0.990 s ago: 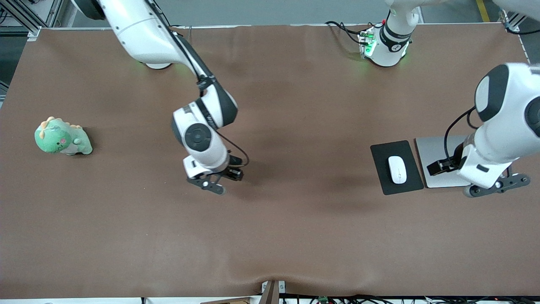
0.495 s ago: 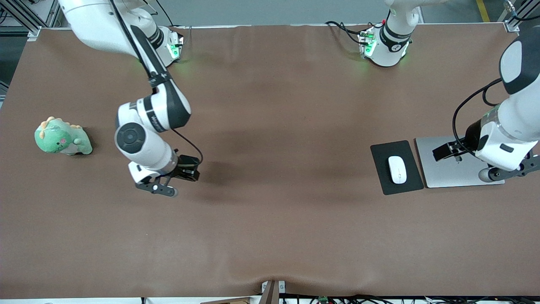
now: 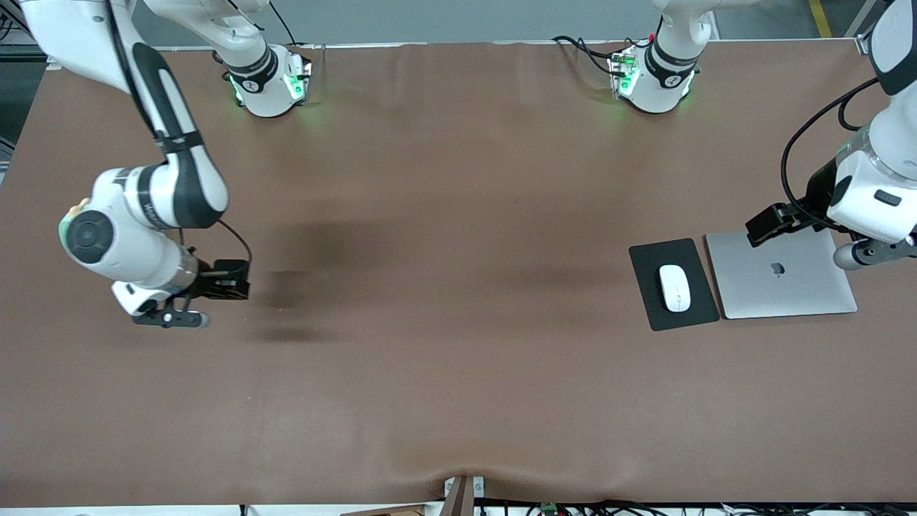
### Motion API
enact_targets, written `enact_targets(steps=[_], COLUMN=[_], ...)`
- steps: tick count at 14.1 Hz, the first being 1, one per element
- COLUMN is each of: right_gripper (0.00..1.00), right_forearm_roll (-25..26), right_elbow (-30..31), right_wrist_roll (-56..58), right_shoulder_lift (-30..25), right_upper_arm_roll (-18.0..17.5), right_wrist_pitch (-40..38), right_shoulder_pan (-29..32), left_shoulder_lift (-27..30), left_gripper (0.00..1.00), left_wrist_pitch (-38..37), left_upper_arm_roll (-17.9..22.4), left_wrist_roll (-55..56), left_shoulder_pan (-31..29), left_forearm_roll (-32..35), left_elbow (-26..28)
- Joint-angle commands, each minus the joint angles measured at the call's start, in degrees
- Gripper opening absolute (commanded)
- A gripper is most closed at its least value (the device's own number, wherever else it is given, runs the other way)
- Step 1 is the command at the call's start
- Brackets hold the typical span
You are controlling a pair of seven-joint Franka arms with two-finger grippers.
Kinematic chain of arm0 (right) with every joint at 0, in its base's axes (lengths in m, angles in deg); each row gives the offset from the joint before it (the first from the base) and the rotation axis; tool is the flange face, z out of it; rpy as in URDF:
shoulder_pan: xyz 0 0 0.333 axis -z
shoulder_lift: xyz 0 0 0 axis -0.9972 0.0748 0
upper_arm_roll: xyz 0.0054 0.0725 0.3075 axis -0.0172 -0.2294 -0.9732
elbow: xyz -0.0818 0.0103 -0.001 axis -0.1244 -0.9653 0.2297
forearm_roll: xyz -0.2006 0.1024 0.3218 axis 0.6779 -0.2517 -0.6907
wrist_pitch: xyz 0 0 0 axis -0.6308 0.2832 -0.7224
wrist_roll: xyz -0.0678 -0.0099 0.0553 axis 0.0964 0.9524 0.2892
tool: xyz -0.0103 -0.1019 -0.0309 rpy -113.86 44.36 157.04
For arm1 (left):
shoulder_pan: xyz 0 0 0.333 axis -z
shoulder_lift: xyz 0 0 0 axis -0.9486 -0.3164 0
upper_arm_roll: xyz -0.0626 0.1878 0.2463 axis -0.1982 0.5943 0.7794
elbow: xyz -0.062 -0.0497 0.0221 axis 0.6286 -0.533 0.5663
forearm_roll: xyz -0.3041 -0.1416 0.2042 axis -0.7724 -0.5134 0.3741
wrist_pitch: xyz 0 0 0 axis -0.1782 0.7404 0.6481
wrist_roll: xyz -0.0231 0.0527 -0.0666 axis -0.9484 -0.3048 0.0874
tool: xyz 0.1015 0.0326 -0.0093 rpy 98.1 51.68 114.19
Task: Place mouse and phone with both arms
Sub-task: 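Carry the phone toward the plush toy while the left gripper withdraws, then lower the black phone beside the green plush and open the right gripper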
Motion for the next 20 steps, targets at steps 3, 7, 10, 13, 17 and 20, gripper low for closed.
enact_targets(steps=[3,7,10,13,17,20], right_gripper=[0.06,0.06,0.06,0.05,0.05,0.06], right_forearm_roll=[0.6,2.4,2.4,2.5,4.7,4.8], right_elbow=[4.4,4.8,4.8,5.8,5.9,6.4], right_wrist_roll=[10.4,13.7,15.3,15.3,15.4,15.4], right_shoulder_lift=[-1.6,2.5,5.8,6.8,8.3,8.4], right_upper_arm_roll=[-1.3,-1.2,-1.2,-1.1,-1.2,-1.2], right_wrist_pitch=[1.4,4.7,7.3,7.7,8.6,8.9], right_shoulder_pan=[8.5,12.4,14.3,15.8,17.9,18.2], left_shoulder_lift=[1.0,1.0,0.9,0.9,1.8,3.1], left_gripper=[1.00,1.00,1.00,1.00,1.00,1.00], left_wrist_pitch=[-1.1,-1.1,-1.1,-1.1,-0.8,-0.4], left_upper_arm_roll=[-0.3,-0.2,-0.2,-0.1,0.0,5.0], left_wrist_roll=[-0.8,-1.0,-1.0,-1.9,-4.9,-5.8], left_shoulder_pan=[-0.5,-0.3,-0.2,-0.3,-0.5,4.8], left_forearm_roll=[-1.2,-1.2,-1.0,-1.2,-1.1,-0.6], left_elbow=[0.3,0.4,0.3,0.3,1.6,3.0])
